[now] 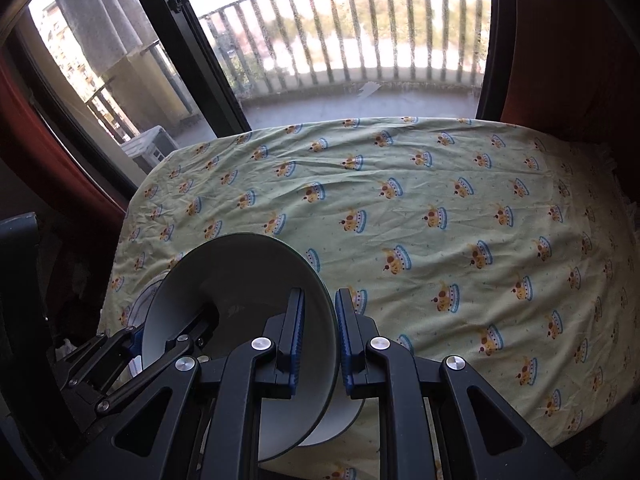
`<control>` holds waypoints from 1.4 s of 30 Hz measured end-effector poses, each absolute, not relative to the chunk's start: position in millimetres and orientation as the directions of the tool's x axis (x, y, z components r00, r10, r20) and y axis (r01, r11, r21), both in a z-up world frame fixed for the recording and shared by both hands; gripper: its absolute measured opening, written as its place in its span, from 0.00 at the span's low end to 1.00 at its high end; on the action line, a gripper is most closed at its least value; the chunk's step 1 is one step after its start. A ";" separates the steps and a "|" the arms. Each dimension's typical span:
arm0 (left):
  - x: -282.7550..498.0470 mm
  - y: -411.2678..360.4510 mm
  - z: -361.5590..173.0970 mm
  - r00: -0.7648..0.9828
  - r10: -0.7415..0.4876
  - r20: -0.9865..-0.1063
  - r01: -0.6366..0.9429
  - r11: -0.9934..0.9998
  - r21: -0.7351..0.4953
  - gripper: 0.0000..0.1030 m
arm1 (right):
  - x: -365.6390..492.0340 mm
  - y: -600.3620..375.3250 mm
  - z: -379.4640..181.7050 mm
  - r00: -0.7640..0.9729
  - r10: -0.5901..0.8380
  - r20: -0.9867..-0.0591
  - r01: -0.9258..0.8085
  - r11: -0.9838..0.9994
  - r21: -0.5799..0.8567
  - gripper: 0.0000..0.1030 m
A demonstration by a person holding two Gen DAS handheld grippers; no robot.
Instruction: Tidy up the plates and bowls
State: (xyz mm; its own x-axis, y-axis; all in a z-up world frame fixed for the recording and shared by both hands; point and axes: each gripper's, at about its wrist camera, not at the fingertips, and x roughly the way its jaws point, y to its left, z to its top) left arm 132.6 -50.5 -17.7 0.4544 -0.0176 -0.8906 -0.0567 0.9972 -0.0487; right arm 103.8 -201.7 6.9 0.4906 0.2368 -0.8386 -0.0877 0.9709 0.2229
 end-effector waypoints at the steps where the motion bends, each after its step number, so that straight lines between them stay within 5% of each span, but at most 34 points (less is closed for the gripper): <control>1: 131.4 -51.2 -20.6 0.448 -0.024 -0.894 -0.051 0.997 -0.052 0.27 | 102.1 -202.5 3.9 0.485 0.231 -0.844 -0.084 0.972 0.217 0.18; 22: 134.0 -58.8 -69.4 0.352 -0.087 -0.932 0.120 0.992 -0.047 0.27 | 90.6 -204.1 -51.3 0.379 0.119 -0.918 0.105 0.980 0.171 0.18; 42: 133.6 -63.8 -91.9 0.328 -0.031 -0.944 0.093 0.996 -0.001 0.31 | 96.6 -194.8 -72.9 0.380 0.071 -0.922 0.029 0.996 0.089 0.19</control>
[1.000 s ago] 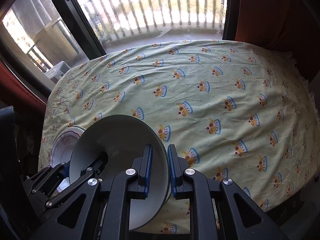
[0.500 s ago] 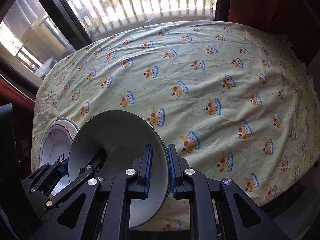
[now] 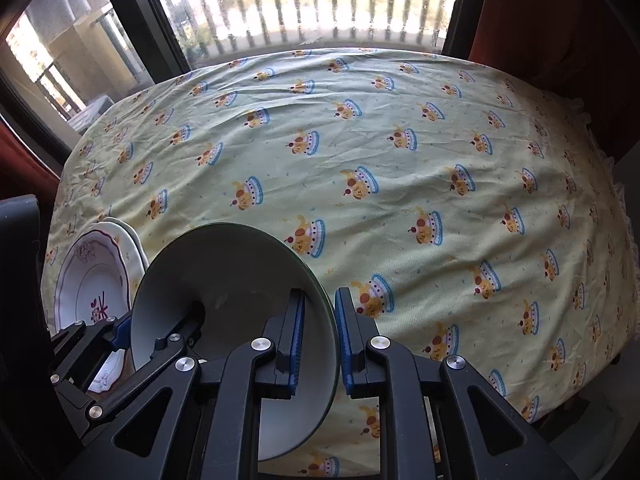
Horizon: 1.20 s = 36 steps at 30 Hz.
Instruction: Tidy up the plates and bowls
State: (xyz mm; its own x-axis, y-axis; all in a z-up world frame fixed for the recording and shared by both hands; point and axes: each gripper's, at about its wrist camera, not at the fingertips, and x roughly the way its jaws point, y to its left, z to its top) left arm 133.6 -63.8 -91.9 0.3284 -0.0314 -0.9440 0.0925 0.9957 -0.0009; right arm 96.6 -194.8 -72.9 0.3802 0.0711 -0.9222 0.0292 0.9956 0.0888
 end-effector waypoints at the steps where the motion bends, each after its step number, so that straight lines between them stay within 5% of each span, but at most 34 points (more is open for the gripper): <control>1: 133.6 -63.7 -91.9 0.326 -0.034 -0.945 0.088 0.996 -0.006 0.35 | 96.5 -195.6 -73.0 0.380 0.080 -0.921 0.028 0.995 0.098 0.21; 10: 126.8 -53.6 -89.5 0.340 -0.081 -0.937 0.023 0.997 -0.078 0.59 | 98.9 -202.1 -73.6 0.360 0.141 -0.922 -0.014 0.989 0.146 0.25; 15: 125.2 -46.7 -89.7 0.338 -0.109 -0.935 0.001 0.993 -0.116 0.66 | 96.8 -204.3 -71.2 0.370 0.172 -0.913 -0.037 0.985 0.170 0.51; 17: 125.1 -45.1 -90.6 0.334 -0.149 -0.931 0.008 0.988 -0.155 0.67 | 95.9 -206.7 -68.4 0.382 0.170 -0.908 -0.042 0.985 0.166 0.63; 20: 126.2 -48.9 -93.4 0.338 -0.191 -0.922 0.052 0.982 -0.184 0.67 | 95.8 -210.7 -68.0 0.385 0.160 -0.909 -0.024 0.986 0.164 0.68; 36: 146.1 -43.3 -123.8 0.175 -0.383 -0.907 0.216 0.914 -0.344 0.56 | 91.3 -199.8 -81.5 0.316 0.012 -0.949 0.202 0.976 0.080 0.69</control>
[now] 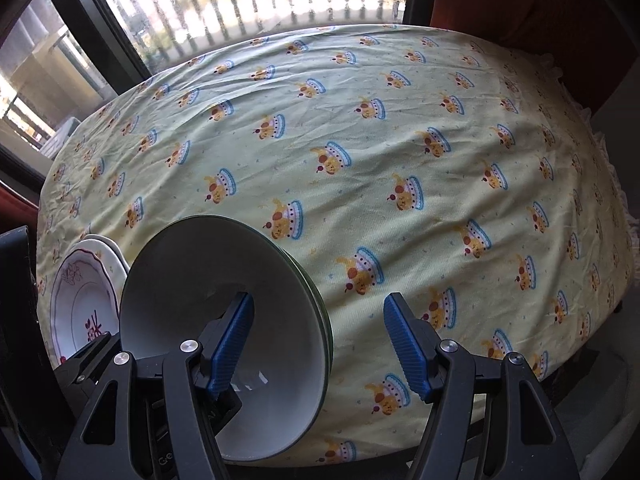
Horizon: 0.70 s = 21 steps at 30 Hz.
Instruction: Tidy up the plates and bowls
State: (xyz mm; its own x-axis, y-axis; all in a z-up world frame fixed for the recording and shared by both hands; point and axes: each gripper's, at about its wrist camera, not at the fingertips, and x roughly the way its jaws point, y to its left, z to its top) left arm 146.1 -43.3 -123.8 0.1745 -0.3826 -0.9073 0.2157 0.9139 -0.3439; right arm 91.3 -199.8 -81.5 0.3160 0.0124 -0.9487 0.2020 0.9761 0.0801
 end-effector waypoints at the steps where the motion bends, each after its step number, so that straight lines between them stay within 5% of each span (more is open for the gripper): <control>1: 146.6 -42.9 -124.4 0.170 -0.393 -0.904 0.228 0.908 -0.352 0.55 | 89.9 -199.0 -81.8 0.313 0.007 -0.950 0.216 0.973 0.078 0.69; 21: 143.3 -46.5 -122.0 0.179 -0.376 -0.909 0.221 0.916 -0.336 0.53 | 91.4 -207.8 -99.0 0.302 0.073 -0.951 0.252 0.956 0.153 0.69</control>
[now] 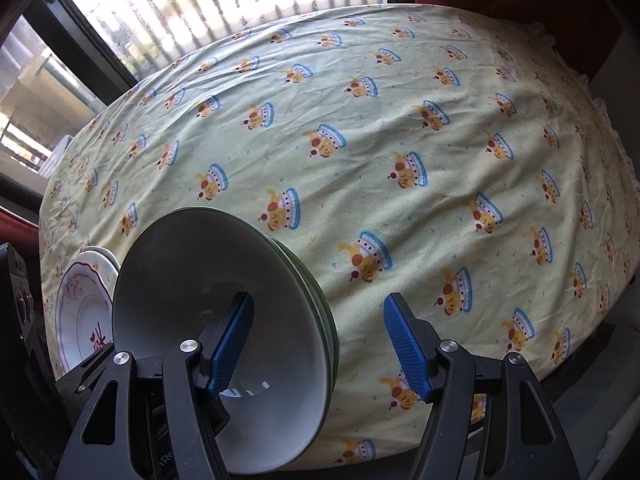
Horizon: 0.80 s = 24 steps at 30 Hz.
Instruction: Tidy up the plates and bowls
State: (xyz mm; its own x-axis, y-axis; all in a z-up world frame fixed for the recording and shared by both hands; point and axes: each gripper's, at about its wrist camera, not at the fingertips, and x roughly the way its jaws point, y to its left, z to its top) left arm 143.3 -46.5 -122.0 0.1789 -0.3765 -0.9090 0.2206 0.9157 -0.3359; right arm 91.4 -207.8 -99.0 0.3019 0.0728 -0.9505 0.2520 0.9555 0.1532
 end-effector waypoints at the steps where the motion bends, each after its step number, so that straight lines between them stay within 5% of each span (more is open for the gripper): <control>1: 142.6 -47.6 -121.7 0.184 -0.365 -0.913 0.209 0.922 -0.326 0.53 | 92.2 -210.2 -100.8 0.302 0.086 -0.950 0.242 0.957 0.163 0.69; 20: 132.6 -58.8 -116.7 0.247 -0.190 -0.950 0.049 0.982 -0.183 0.56 | 109.8 -236.5 -135.7 0.264 0.371 -0.890 0.122 0.903 0.413 0.68; 24: 131.7 -60.2 -115.9 0.249 -0.177 -0.952 0.049 0.984 -0.170 0.56 | 108.5 -237.2 -135.6 0.251 0.416 -0.874 0.109 0.885 0.453 0.55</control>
State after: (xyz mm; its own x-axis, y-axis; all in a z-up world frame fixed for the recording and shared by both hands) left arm 131.7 -60.2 -115.9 0.2486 -0.1765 -0.9524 0.0486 0.9843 -0.1698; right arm 108.5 -237.2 -135.6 0.2511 0.4162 -0.8739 0.1088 0.8850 0.4527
